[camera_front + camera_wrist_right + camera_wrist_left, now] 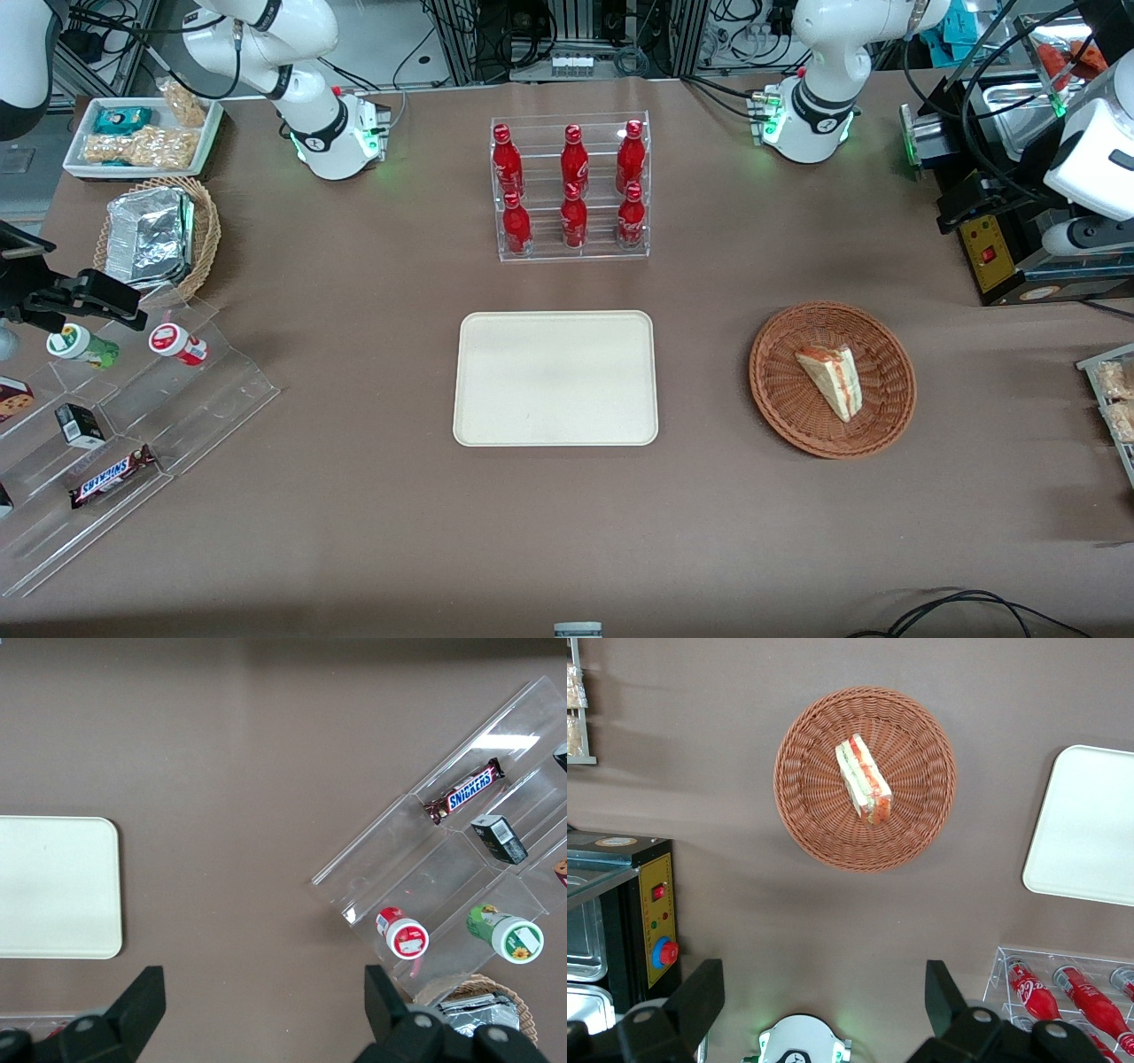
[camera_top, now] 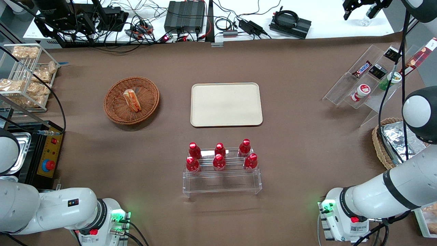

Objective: Place sandwich from basket to tray
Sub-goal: 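Move the left gripper over the sandwich in the wicker basket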

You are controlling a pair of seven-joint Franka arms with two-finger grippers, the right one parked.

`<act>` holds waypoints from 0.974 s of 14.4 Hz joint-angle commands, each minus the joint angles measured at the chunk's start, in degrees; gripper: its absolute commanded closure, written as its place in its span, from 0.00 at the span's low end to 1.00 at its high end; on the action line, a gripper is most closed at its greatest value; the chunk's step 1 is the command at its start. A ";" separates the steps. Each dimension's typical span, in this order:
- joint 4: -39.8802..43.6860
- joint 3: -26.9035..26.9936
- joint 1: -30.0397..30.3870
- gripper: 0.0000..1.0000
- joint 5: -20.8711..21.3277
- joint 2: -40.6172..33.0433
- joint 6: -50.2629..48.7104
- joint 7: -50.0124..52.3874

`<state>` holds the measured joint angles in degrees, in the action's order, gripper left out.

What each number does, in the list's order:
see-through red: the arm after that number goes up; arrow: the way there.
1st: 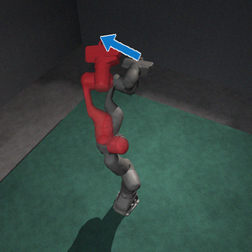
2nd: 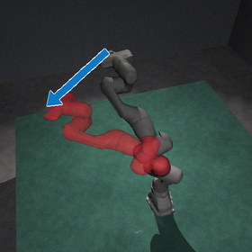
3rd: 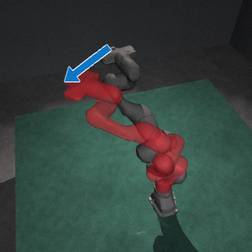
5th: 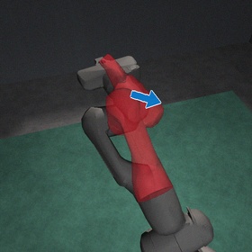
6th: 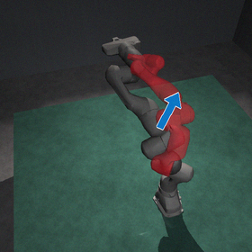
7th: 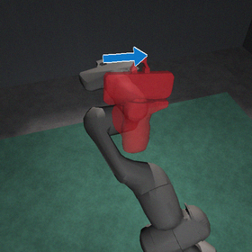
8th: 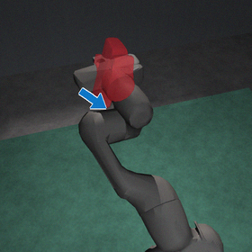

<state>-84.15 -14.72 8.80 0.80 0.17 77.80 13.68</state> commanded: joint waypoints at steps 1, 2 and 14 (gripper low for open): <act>-0.57 0.04 0.34 0.00 -0.01 -1.22 -0.45 -0.66; -0.23 0.04 0.34 0.00 -0.10 -1.05 -0.45 -0.76; -11.35 1.09 1.04 0.00 2.64 12.66 19.17 9.03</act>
<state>-89.97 -13.51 9.06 4.99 13.73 89.75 17.12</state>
